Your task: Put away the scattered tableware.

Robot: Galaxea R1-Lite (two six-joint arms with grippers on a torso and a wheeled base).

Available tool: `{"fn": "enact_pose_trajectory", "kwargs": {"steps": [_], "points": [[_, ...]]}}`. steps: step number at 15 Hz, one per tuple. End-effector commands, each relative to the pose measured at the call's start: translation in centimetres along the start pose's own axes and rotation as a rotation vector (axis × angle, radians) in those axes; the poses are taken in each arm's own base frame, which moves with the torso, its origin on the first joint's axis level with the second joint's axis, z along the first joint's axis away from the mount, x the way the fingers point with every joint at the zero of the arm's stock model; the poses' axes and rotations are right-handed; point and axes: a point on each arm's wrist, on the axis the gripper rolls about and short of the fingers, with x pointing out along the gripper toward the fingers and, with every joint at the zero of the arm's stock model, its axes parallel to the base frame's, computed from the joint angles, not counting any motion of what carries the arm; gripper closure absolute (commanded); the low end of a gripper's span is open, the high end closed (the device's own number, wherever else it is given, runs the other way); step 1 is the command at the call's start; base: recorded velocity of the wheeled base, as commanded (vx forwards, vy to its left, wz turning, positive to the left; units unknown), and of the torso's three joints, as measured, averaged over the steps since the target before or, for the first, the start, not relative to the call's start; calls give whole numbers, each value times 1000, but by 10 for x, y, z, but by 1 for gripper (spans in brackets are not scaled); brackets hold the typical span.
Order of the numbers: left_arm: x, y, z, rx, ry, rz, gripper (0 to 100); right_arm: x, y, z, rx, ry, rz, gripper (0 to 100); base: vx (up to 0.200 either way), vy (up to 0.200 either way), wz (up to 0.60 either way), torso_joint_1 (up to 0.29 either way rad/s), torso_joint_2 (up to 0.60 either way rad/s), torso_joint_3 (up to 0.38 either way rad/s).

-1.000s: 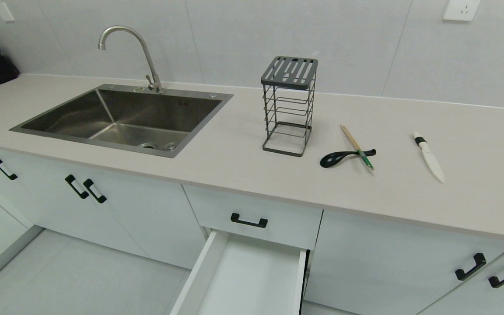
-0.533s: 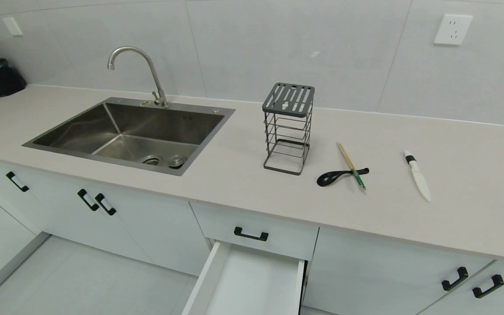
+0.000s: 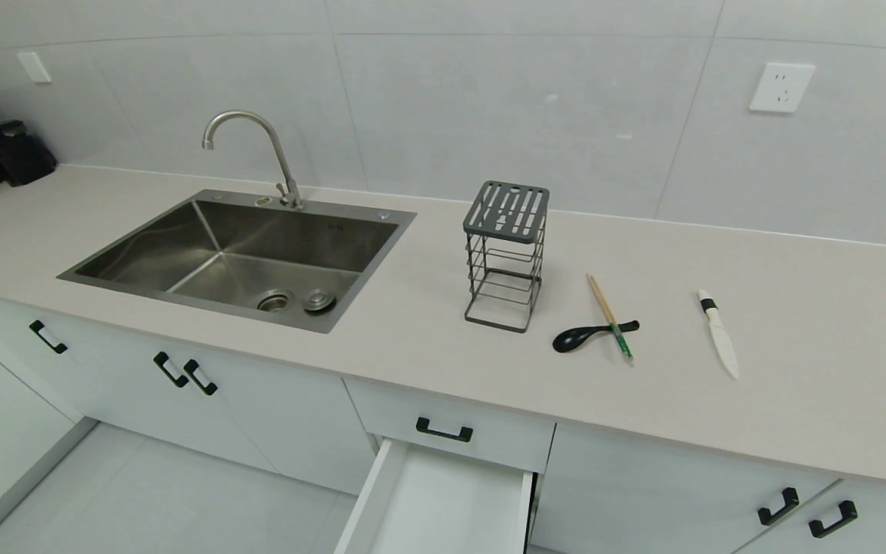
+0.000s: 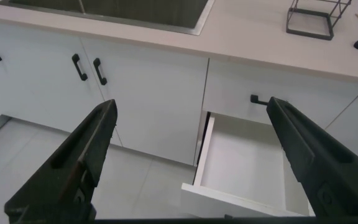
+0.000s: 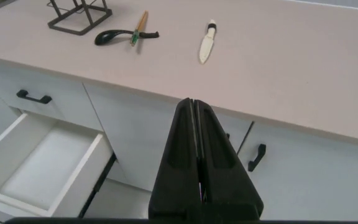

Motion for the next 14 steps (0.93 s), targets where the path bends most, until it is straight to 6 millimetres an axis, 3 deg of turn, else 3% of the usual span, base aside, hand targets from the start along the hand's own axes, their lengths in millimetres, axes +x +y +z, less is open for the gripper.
{"fn": "enact_pose_trajectory", "kwargs": {"steps": [1, 10, 12, 14], "points": [[0, 0, 0, 0, 1, 1, 0, 0, 0, 0, 2, 1, 0, 0, 0, 0, 0, 154, -320, -154], [0, 0, 0, 0, 1, 1, 0, 0, -1, 3, 58, -28, -30, 0, 0, 0, 0, 8, -16, -8], [0, 0, 0, 0, 1, 1, 0, -1, -2, 38, 59, -60, -1, 0, 0, 0, 0, 0, 0, 0], [0, 0, 0, 0, 1, 1, 0, 12, -1, 83, 54, -27, 191, 0, 0, 0, 0, 0, 0, 0]]}}
